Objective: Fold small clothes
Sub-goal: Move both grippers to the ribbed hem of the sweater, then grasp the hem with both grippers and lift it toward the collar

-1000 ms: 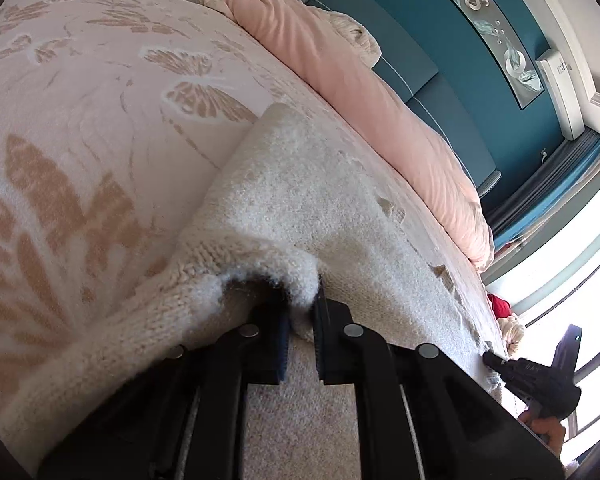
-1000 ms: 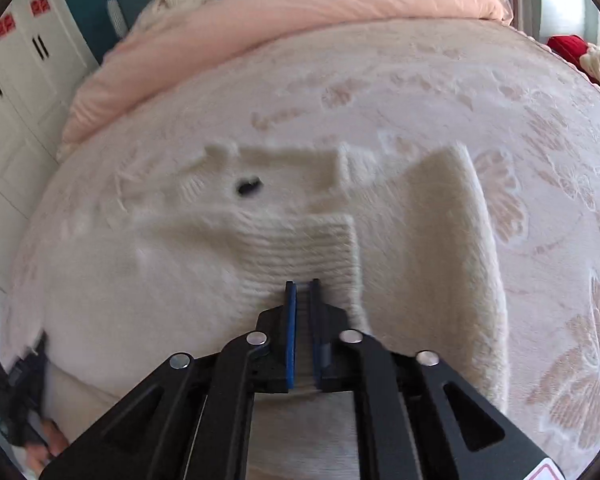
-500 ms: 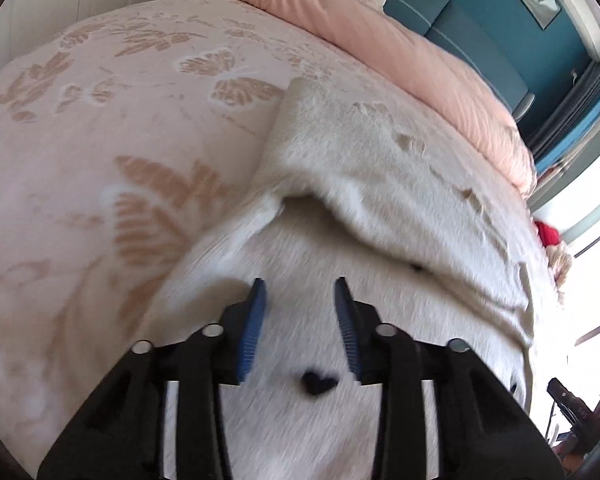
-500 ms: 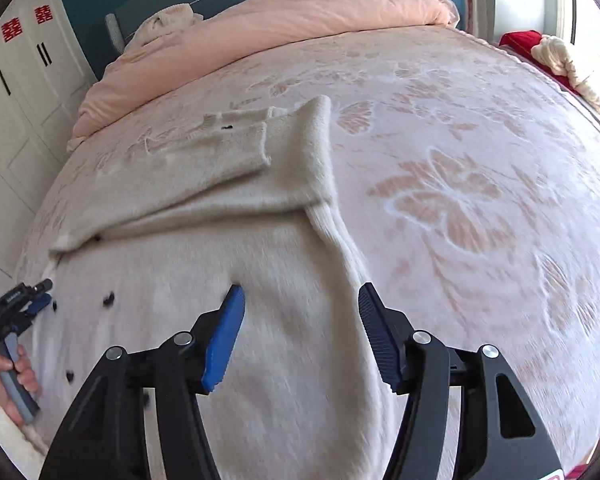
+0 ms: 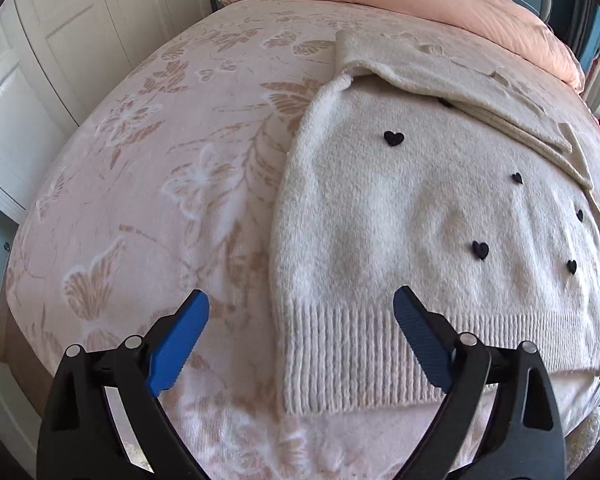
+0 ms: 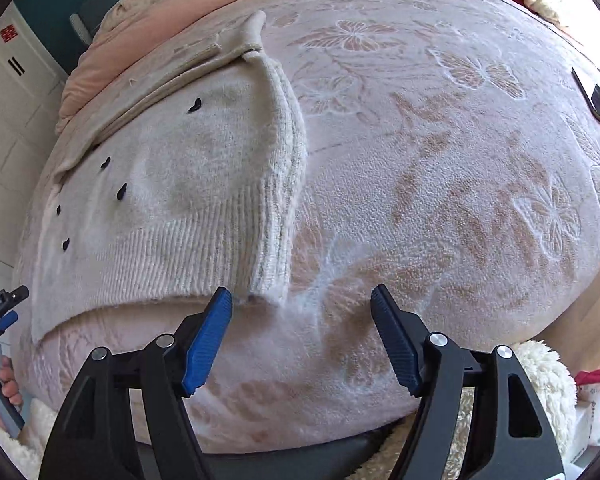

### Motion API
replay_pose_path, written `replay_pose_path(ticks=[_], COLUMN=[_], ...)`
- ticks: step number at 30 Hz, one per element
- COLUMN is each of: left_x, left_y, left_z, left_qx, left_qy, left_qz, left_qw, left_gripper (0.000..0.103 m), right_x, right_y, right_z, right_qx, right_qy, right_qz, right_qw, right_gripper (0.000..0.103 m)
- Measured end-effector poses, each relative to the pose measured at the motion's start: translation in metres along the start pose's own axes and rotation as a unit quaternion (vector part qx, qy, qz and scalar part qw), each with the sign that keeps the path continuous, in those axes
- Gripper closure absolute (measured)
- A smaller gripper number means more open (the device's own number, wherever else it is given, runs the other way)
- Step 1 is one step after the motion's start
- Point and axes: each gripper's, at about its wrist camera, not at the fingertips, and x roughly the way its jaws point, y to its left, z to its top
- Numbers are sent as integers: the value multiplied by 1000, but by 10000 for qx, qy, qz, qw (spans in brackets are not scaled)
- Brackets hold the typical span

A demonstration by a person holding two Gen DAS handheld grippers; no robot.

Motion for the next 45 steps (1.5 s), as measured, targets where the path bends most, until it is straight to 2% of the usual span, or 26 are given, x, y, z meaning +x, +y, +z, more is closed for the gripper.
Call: replay_pose_path(ticks=[7, 10, 11, 14, 17, 18, 19, 20, 21, 22, 23, 26, 31, 35, 39, 45], left_x=[12, 26, 31, 33, 33, 32, 32, 30, 30, 29, 28, 13, -42, -89, -126, -160], left_y=[-7, -4, -2, 0, 1, 3, 5, 8, 11, 14, 19, 32, 40, 47, 59, 79], left_z=[-13, -18, -20, -23, -22, -21, -19, -16, -13, -11, -9, -5, -3, -17, -56, -150], left_qx=[-150, -420, -533, -703, -800, -865, -929, -984, -1036, -1111, -1231, -1450, -1180, -855, -473, -245], left_qy=[364, 538, 559, 315, 268, 255, 264, 300, 355, 420, 502, 474, 78, -53, 88, 671], left_qz=[-333, -803, -857, -965, -1079, -1151, -1229, -1263, -1333, -1432, -1545, -1929, -2152, -2246, -2272, -2251], left_qw=[9987, 9944, 9933, 9923, 9906, 9892, 9877, 9866, 9850, 9825, 9790, 9693, 9694, 9707, 9727, 9717], left_gripper=[10, 9, 8, 5, 5, 10, 25, 35, 59, 83, 91, 95, 97, 97, 97, 99], right_x=[10, 11, 12, 16, 22, 23, 24, 25, 27, 29, 29, 10, -48, -91, -122, -151], right_y=[11, 13, 14, 17, 20, 20, 21, 23, 24, 25, 25, 29, 39, 34, 11, -13], right_z=[5, 9, 11, 15, 22, 25, 28, 31, 34, 36, 40, 47, 50, 37, 4, -93], right_qx=[154, 295, 346, 476, 590, 645, 690, 711, 728, 760, 822, 845, 303, -432, -967, -1605], right_qy=[-116, -122, -110, -81, -85, -92, -98, -93, -47, 28, 87, -132, -315, -94, 355, 1259], right_qz=[25, 263, 353, 608, 762, 804, 864, 912, 892, 896, 987, 1214, 1512, 1343, 1088, 853], right_qw=[9998, 9991, 9987, 9970, 9953, 9946, 9938, 9932, 9933, 9931, 9917, 9889, 9875, 9900, 9887, 9753], right_gripper=[19, 19, 19, 19, 19, 19, 22, 34, 55, 70, 91, 92, 95, 96, 96, 96])
